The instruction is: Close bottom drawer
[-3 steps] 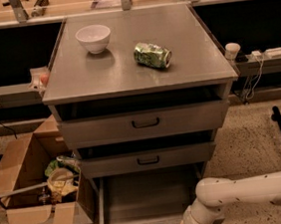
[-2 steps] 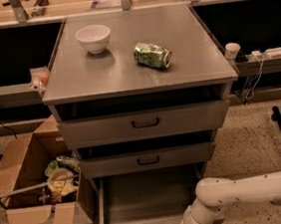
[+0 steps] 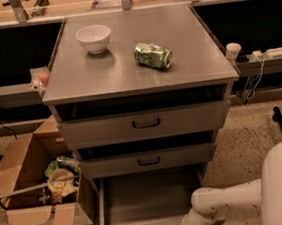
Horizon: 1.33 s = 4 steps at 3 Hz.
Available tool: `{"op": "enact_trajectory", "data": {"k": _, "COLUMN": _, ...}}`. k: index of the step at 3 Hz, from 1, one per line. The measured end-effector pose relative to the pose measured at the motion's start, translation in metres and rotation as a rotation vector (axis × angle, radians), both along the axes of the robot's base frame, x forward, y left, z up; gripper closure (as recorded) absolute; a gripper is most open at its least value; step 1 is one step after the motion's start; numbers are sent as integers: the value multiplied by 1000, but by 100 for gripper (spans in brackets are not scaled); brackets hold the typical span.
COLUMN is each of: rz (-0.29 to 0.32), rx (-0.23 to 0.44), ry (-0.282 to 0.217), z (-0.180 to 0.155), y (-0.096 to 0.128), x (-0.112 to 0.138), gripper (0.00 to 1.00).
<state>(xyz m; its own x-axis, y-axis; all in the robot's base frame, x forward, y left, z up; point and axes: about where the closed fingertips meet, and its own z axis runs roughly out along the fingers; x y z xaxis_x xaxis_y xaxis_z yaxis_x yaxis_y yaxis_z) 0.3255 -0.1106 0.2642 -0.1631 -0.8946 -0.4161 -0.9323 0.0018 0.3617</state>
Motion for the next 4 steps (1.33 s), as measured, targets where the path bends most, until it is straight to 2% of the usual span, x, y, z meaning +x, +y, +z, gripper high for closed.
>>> {"op": "enact_trajectory", "data": {"k": 1, "rz": -3, "rx": 24, "ry": 13, "z": -50, "y": -2, "x": 4, "gripper": 100}}
{"op": "enact_trajectory", "data": {"k": 2, "rz": -40, "rx": 47, "ry": 2, "z": -86, "y": -12, "x": 15, "gripper": 100}}
{"op": "enact_trajectory", "data": {"k": 4, "rz": -85, "rx": 53, "ry": -109, "z": -111, "y": -24, "x": 63, "gripper": 100}}
